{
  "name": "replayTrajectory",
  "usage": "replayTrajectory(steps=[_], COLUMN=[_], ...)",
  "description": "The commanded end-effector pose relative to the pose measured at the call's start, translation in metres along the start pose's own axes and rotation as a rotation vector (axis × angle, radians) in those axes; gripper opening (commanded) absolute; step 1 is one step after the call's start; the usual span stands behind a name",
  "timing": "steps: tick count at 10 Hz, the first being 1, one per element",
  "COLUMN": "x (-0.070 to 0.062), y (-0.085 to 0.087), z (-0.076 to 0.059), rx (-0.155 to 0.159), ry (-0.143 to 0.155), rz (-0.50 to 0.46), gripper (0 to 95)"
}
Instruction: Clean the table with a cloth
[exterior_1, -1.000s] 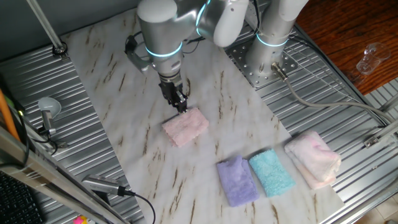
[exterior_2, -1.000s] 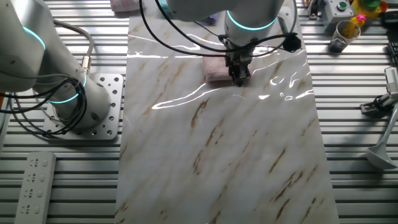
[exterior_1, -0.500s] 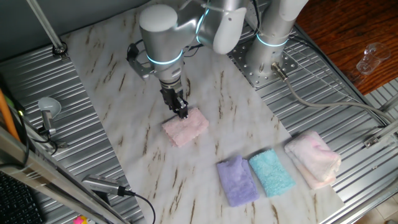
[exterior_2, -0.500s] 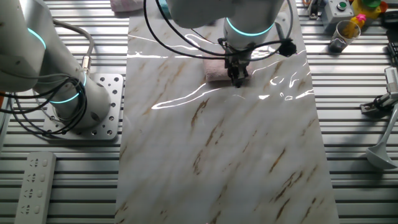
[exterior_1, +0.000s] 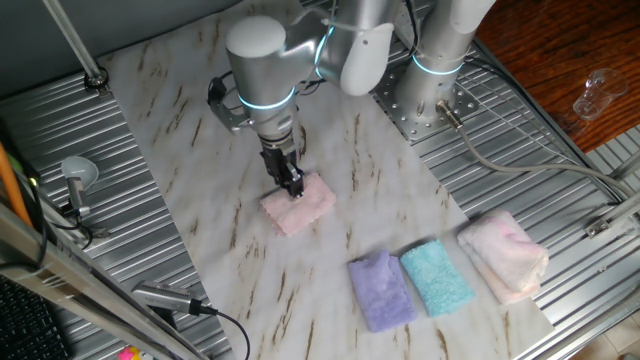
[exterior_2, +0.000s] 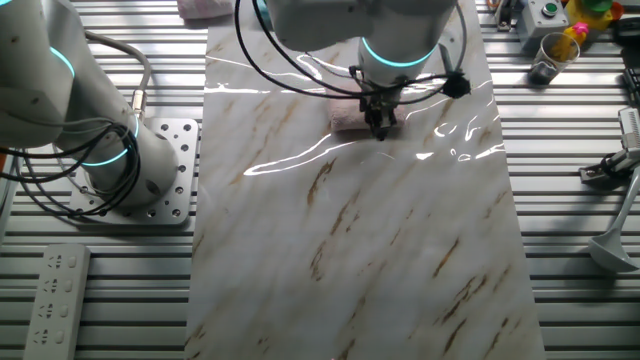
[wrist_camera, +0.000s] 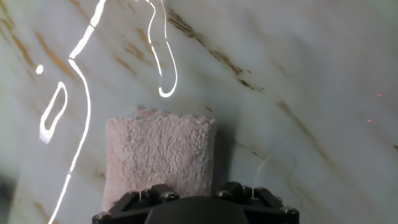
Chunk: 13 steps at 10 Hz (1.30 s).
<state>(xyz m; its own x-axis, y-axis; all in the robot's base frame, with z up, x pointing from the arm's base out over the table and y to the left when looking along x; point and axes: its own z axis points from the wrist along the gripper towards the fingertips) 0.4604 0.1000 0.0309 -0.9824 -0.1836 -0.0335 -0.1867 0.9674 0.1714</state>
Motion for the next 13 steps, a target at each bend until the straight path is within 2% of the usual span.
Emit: replayTrajectory(steps=[1, 6, 9, 13], x=[0.0, 0.0, 0.0, 0.0], y=[-0.001, -0.002, -0.004, -0.03], z=[0.002, 0.007, 0.006, -0.003], rx=[0.018, 0.027, 0.047, 0.085], ry=[-0.003, -0.015, -0.019, -0.006], rz=[0.002, -0.007, -0.044, -0.141], gripper=[0.0, 0.0, 0.0, 0.0])
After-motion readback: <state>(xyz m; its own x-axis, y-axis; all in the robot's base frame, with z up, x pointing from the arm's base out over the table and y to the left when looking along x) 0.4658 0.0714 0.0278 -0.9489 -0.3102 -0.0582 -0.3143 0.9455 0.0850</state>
